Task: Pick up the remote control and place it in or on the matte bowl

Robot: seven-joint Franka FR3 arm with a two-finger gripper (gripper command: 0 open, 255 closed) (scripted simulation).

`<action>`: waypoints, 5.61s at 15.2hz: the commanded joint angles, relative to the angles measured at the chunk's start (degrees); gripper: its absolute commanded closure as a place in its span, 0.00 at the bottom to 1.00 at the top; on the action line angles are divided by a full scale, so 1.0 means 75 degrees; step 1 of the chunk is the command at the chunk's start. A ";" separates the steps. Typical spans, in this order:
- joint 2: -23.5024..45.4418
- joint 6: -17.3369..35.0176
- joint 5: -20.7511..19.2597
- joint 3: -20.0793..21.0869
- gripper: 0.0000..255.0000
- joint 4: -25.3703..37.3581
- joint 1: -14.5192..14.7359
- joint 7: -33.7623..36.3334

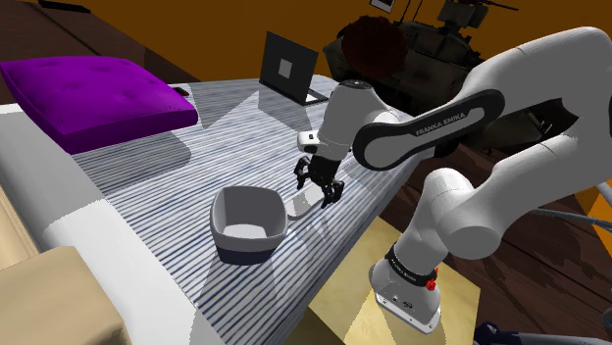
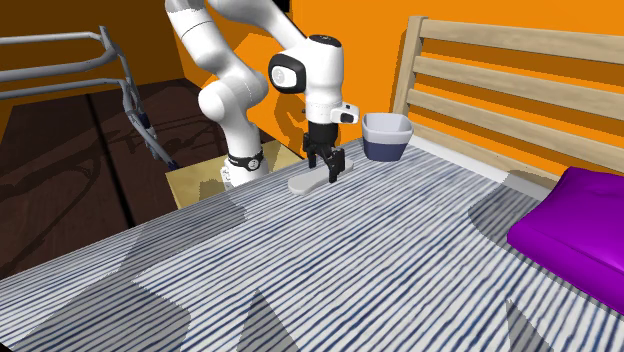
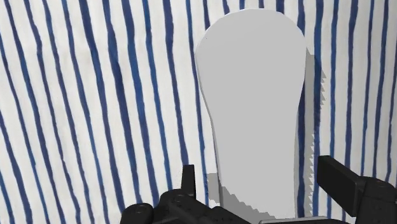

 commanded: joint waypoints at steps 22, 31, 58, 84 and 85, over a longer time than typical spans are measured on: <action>-0.0605 -0.0996 0.0085 0.0095 1.00 0.0394 0.0019 -0.0019; -0.1139 -0.2171 0.0197 0.0212 1.00 0.1037 0.0052 -0.0047; -0.0242 -0.3848 0.1161 0.1521 1.00 0.3558 0.0793 0.1206; 0.2233 -0.2088 0.1522 0.2789 1.00 0.4262 0.1330 0.2826; 0.2234 -0.2088 0.1522 0.2789 1.00 0.4263 0.1330 0.2826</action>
